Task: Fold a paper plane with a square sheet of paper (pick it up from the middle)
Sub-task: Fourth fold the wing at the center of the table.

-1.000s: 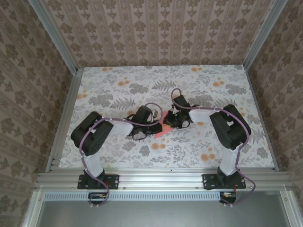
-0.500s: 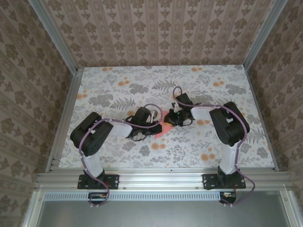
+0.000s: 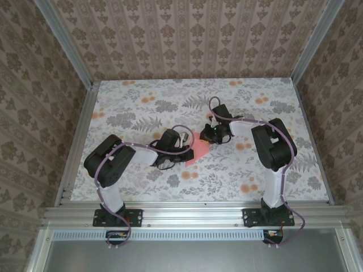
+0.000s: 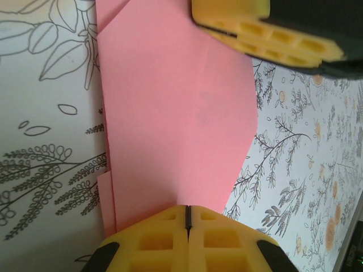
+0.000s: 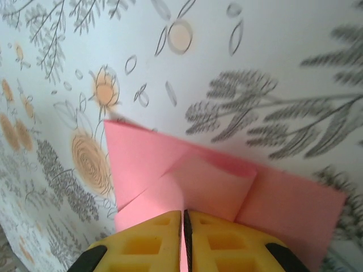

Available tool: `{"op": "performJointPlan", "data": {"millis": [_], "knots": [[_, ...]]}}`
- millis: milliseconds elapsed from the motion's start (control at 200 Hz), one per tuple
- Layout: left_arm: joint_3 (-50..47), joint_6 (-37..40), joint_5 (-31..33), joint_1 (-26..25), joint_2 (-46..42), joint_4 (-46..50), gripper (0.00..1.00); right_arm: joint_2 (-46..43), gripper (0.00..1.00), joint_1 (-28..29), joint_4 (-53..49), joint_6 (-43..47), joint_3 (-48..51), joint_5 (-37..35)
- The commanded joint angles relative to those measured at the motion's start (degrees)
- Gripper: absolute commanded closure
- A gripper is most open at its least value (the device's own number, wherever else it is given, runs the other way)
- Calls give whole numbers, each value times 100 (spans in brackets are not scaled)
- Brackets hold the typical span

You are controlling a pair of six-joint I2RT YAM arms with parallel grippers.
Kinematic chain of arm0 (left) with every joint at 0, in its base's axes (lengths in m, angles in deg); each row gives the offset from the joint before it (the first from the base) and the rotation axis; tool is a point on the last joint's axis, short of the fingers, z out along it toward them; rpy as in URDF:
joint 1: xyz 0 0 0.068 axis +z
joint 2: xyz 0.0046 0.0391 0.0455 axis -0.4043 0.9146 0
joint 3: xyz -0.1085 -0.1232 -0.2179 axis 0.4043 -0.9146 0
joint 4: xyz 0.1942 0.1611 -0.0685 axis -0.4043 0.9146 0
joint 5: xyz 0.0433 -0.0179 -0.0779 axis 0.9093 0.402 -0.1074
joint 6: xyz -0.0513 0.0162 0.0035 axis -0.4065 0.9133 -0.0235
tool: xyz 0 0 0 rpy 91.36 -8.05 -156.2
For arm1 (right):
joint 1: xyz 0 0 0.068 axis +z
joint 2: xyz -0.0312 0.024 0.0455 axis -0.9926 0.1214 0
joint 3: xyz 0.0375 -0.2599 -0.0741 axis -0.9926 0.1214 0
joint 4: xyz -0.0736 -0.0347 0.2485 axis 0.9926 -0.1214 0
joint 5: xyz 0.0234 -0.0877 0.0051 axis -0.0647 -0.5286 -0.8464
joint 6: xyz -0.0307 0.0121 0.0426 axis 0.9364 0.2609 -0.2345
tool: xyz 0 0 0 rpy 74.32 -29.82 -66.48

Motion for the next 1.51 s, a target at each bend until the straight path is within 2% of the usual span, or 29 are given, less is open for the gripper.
{"op": "performJointPlan", "data": {"millis": [0,375,565,765,945,1195,1500], "knots": [[-450,118,124,25,241,1446,100,277,86,-148,-192,262,-279,-594],[-455,127,107,21,201,1474,100,684,86,-586,-209,615,-985,-467],[-426,121,118,20,157,1507,100,402,85,-682,-338,750,-1377,-225],[-338,111,94,11,135,1491,100,-733,84,-550,72,481,-370,135],[-258,124,56,10,135,1497,100,-1359,84,-20,287,129,643,139],[-233,89,41,16,116,1464,100,-777,87,428,704,-266,804,235],[93,40,-249,60,-295,1483,100,-71,88,451,354,-158,532,204]]}}
